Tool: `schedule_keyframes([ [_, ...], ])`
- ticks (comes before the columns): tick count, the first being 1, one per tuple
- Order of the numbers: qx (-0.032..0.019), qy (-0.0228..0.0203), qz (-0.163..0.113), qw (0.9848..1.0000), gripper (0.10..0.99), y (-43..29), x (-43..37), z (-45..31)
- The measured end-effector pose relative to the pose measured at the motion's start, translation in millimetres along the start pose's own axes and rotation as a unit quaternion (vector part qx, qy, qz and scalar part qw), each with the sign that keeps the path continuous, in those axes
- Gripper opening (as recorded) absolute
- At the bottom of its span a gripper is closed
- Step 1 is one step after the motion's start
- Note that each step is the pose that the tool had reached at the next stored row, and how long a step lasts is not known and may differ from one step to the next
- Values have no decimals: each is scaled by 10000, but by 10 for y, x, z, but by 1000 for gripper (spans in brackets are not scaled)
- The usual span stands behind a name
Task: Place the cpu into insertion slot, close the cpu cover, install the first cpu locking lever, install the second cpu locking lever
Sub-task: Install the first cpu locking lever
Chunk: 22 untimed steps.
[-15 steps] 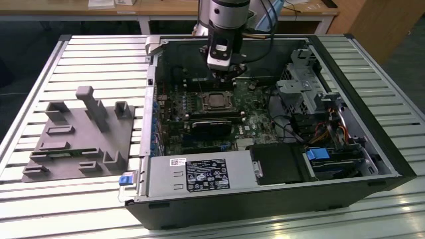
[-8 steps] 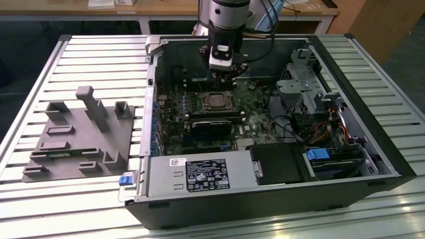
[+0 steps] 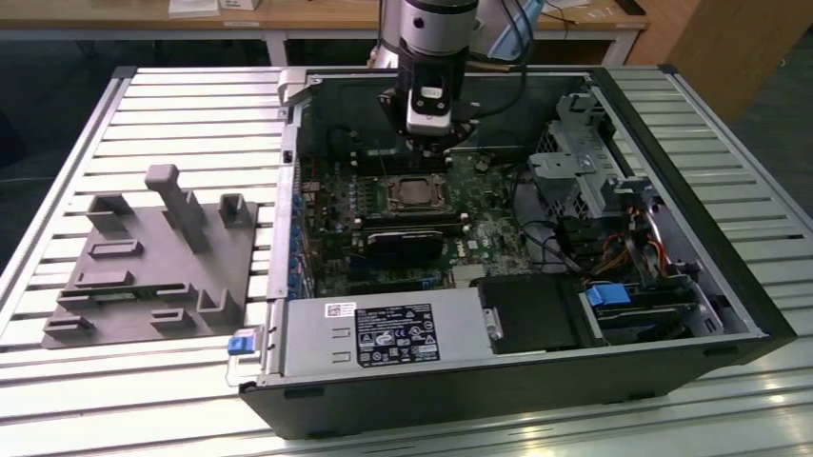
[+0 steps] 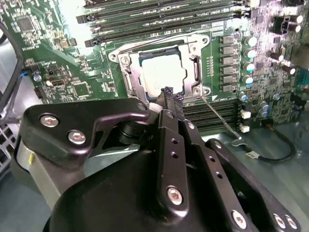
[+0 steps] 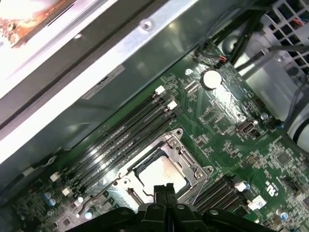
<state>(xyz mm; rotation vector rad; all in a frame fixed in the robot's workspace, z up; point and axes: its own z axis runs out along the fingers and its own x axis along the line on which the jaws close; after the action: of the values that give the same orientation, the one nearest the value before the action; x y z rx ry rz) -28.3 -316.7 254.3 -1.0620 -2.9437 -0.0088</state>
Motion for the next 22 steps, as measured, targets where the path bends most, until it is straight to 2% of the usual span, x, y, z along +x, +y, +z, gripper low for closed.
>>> schedule_keyframes([
  [5, 6, 0, -427, 9991, 118, 0, 0, 0],
  [10, 9, -1, -821, 9966, 118, 0, 0, 1],
  [17, -31, -27, -1051, 9945, 118, -3, 4, 5],
  [19, -39, -21, -1157, 9933, 118, -4, 5, 5],
  [22, -41, -16, -1384, 9904, 118, -4, 5, 7],
])
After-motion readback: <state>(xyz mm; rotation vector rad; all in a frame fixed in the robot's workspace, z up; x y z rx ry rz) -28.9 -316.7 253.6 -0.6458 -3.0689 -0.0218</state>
